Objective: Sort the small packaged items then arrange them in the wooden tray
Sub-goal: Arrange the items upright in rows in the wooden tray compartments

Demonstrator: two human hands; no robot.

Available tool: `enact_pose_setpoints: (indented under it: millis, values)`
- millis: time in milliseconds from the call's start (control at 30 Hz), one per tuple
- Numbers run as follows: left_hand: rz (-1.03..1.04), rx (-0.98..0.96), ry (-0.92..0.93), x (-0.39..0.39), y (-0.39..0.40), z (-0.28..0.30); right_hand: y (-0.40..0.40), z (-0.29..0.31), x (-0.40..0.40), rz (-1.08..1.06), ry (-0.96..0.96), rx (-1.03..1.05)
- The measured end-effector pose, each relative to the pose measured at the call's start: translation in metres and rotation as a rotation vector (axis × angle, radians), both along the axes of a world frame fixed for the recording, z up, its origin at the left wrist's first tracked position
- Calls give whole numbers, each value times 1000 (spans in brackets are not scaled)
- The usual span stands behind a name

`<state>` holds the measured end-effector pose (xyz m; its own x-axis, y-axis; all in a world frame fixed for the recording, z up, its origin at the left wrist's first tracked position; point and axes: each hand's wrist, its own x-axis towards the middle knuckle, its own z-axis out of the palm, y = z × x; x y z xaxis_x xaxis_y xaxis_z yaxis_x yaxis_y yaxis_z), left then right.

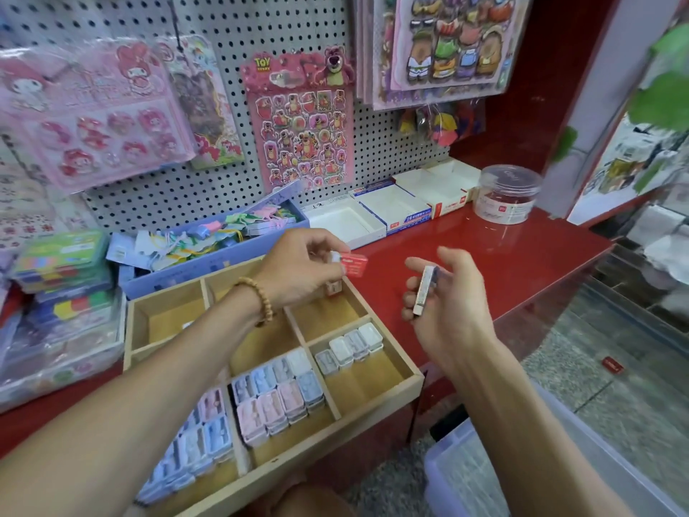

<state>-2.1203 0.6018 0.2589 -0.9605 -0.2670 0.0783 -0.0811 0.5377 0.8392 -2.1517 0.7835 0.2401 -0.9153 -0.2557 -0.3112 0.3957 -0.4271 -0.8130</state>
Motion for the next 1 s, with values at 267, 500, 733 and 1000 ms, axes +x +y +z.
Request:
enact_pose_setpoints:
  millis: [267, 500, 733, 1000]
  values:
    - [47, -552, -102, -24, -8, -41, 25, -21, -2, 8, 51, 158]
    - [-23, -758, -67, -25, -11, -48, 40, -33, -7, -26, 60, 146]
    - [68, -731, 13, -25, -1, -54, 38, -35, 0, 37, 68, 147]
    - [149, -707, -4, -13, 6, -27, 34, -25, 11, 60, 119, 197]
